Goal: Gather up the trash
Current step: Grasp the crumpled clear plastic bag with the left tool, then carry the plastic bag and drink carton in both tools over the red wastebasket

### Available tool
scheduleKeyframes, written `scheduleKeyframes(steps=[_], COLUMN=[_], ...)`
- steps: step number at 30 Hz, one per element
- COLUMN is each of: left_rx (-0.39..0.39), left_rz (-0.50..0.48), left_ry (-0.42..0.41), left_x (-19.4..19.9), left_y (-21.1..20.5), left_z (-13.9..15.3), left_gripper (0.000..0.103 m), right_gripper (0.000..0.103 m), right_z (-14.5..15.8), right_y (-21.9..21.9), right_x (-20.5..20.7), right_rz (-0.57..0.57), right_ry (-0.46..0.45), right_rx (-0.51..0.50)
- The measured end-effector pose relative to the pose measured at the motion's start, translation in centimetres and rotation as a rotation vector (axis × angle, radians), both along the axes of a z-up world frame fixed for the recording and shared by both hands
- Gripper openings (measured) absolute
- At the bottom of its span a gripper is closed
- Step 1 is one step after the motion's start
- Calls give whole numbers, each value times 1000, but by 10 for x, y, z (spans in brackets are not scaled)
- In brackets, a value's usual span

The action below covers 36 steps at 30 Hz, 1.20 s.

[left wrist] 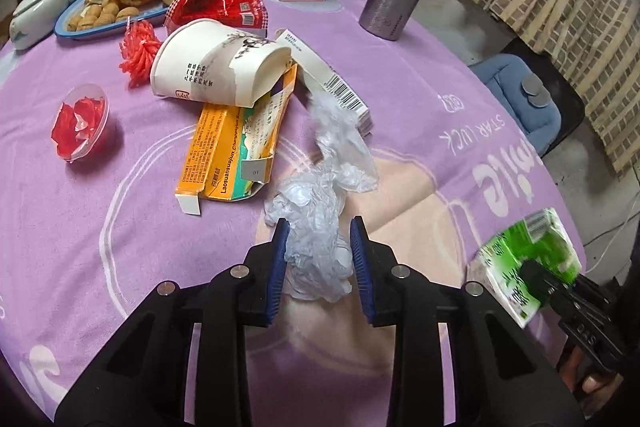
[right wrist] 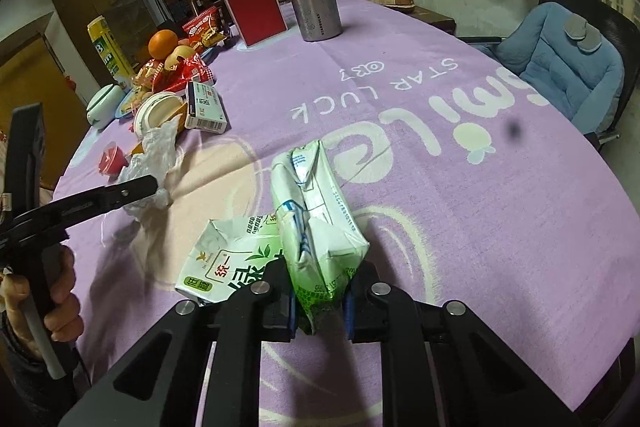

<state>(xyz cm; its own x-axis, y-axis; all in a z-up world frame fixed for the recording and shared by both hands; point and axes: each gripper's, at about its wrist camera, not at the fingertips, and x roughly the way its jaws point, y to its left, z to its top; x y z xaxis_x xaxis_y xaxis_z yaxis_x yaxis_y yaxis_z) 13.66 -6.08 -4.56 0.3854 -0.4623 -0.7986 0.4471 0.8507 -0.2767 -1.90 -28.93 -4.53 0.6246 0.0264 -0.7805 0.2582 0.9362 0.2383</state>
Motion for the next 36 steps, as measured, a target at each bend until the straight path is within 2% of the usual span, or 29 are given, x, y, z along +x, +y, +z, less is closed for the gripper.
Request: scheduleKeyframes(steps=[2,6,8,13,18,25,32,36], left_rx=[-2,23,29,-18,-61,-79,-41,-46], left_rz=[9,-5,-27,-32,-86,-238,-402,-468], left_ry=[-1,-10,-19,-34,-71,-124,-153,-154], left_x=[2,1,-2,-12,-32,-78,-129,-156], left_y=[0,-5,-7,-2,-8,-36,-76,-88], left_z=[-1,-5,-3,11,28,42,47,50], left_gripper=[37,35,20,17,17,17,17,17], right_gripper=[17,19,16,15,15,15,15,15], right_z=[1,-2,-2,8,18,31,48,49], right_y=[2,2,1,0,-8,-18,-35,-43], right_x=[0,2,0,-14,-39,-93,-145,-164], right_rz=[0,-6,-19,-33,-63,-108,-156,-171], right_ry=[3,14,8,-42,-67,-111,-151,-155], right_rx=[-8,2,11,14,0,-15,-54,-59])
